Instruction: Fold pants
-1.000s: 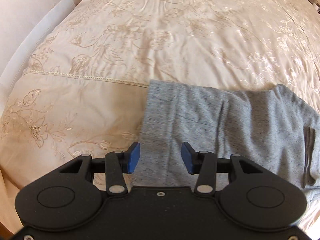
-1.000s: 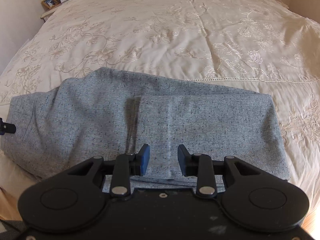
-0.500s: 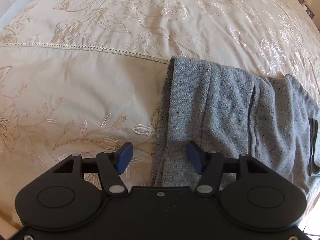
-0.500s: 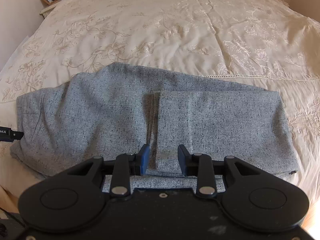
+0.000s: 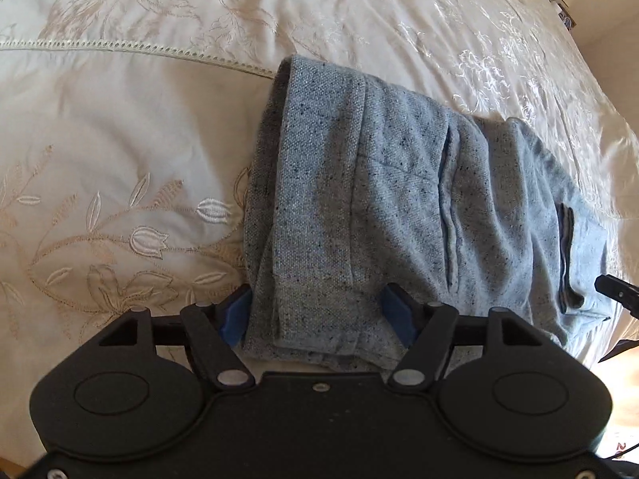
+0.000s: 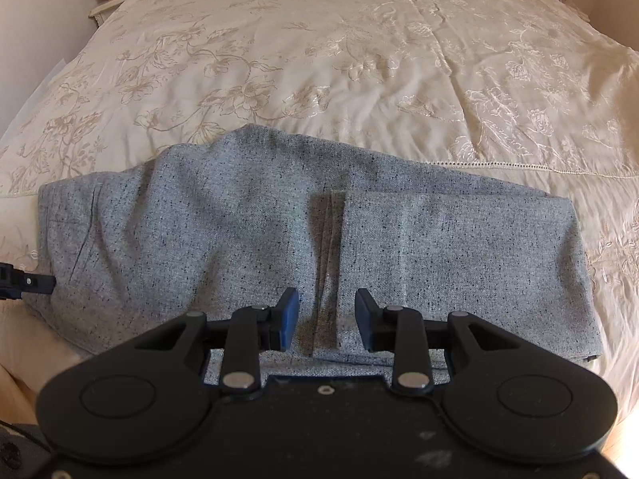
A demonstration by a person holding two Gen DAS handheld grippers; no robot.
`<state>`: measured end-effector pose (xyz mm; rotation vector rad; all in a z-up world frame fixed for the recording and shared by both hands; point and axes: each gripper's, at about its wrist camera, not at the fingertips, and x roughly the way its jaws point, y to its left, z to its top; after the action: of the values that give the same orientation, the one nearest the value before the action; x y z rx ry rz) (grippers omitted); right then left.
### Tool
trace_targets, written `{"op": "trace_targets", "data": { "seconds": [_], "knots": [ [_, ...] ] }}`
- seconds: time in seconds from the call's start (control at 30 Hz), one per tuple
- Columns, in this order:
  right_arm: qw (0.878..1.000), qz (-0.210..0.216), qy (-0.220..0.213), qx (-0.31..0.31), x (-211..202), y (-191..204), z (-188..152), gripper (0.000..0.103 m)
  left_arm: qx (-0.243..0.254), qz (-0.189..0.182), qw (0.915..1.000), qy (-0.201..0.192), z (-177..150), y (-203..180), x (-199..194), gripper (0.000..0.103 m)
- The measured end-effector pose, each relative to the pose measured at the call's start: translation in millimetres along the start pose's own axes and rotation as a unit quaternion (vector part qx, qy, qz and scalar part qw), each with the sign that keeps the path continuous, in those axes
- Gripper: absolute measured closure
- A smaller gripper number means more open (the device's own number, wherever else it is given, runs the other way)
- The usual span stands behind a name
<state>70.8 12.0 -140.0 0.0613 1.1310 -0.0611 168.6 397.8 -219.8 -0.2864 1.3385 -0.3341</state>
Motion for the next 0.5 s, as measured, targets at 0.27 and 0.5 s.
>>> {"op": "trace_targets", "data": {
  "seconds": [0.27, 0.5],
  "knots": [
    [1.000, 0.009, 0.001, -0.011, 0.1, 3.0, 0.0, 0.070, -0.073, -0.029, 0.9965, -0.027, 38.5, -2.0, 12.2, 0.033],
    [1.000, 0.022, 0.005, -0.006, -1.3, -7.2, -4.8, 0.070, -0.052, 0.005, 0.9970, -0.057, 24.0, -37.2, -13.3, 0.070]
  ]
}}
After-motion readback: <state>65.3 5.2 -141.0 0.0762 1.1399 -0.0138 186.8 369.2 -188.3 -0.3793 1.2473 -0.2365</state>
